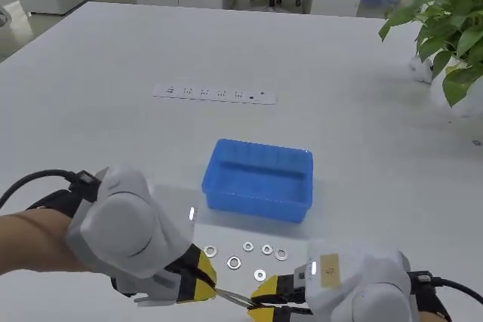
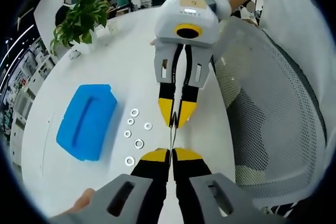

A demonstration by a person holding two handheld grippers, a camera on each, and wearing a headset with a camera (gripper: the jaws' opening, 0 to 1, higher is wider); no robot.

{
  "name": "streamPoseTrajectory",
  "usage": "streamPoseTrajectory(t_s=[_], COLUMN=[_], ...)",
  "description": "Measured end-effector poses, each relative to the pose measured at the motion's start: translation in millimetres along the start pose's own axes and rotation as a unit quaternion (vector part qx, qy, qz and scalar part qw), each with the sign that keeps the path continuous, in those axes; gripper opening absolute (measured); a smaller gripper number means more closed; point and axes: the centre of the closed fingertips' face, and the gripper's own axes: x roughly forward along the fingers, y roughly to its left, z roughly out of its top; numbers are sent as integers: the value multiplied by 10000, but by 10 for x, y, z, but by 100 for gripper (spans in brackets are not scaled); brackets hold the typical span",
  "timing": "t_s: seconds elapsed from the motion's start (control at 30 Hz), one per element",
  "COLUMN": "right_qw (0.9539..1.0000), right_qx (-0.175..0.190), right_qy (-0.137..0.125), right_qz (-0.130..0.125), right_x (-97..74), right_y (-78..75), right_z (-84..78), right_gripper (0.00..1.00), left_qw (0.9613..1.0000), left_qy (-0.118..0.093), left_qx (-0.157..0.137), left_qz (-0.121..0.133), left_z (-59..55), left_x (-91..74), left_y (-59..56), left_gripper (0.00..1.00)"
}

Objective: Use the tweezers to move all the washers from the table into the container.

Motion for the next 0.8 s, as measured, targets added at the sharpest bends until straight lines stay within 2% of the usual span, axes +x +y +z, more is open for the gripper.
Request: streamPoseTrajectory(t_s=[0.1,0.23,0.33,0.47,0.6,0.8], right_qw=[10000,10000,10000,10000,9999,9998], right_qx=[-11,8,19,19,19,9], right_qy=[-8,-42,-83,-84,-118,-174], right_qz=[11,-15,-26,-33,-65,-26], right_x=[1,-7,-14,-12,-16,3], right_y=[4,-4,-3,7,-2,16], right_z=[4,14,35,37,34,46], right_gripper=[7,7,7,7,7,7], left_qw=[9999,9996,9995,9998,9999,9999], left_qy=[60,248,280,155,34,-115], left_qx=[-123,-108,-78,-140,-128,-112], left_qz=[-28,-99,-95,-14,-46,47], left_z=[-39,-131,-143,-75,-23,58], left_x=[-4,14,27,9,-19,-63], left_y=[13,-9,-15,24,-18,-25], left_gripper=[8,10,11,6,5,6])
